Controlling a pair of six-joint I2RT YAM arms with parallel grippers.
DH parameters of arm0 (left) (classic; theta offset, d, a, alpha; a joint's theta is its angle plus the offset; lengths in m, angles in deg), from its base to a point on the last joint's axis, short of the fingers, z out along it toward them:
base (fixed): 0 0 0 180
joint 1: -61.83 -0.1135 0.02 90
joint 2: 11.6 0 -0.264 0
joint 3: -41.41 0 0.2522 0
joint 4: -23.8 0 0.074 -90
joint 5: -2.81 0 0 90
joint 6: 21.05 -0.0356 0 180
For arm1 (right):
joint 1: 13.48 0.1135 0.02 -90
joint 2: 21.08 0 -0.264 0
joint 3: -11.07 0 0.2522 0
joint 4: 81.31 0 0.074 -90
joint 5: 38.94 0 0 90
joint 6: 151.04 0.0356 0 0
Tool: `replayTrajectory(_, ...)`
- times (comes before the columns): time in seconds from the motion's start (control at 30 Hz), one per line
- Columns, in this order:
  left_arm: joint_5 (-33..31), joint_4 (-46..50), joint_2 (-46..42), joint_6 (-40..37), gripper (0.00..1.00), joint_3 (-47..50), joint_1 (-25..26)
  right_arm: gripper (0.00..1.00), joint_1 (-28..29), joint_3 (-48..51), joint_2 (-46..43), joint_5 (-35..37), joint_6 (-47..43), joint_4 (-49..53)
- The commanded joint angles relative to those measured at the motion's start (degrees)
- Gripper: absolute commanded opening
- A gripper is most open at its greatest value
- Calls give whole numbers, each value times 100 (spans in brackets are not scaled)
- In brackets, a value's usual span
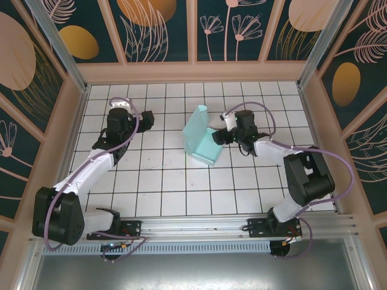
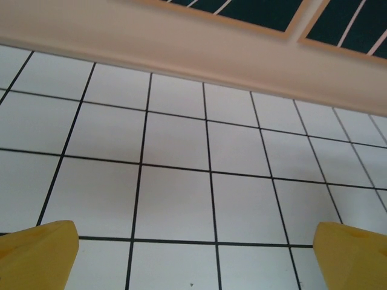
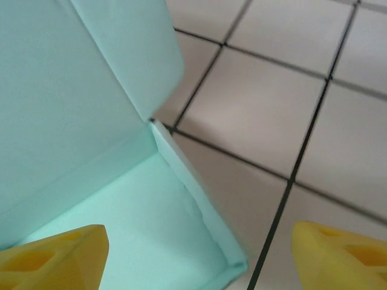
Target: Fold the paper box
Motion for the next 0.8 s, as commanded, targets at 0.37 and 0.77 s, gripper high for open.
replayTrajectory(0.37,232,-64,-418,-413,99,427,-24,53,-376,-2065,1911,-843,-1571,2019)
replayTrajectory(0.77,275,-49,-304,-462,99,370,-22,16,-272,-1156,1363,728,289,983)
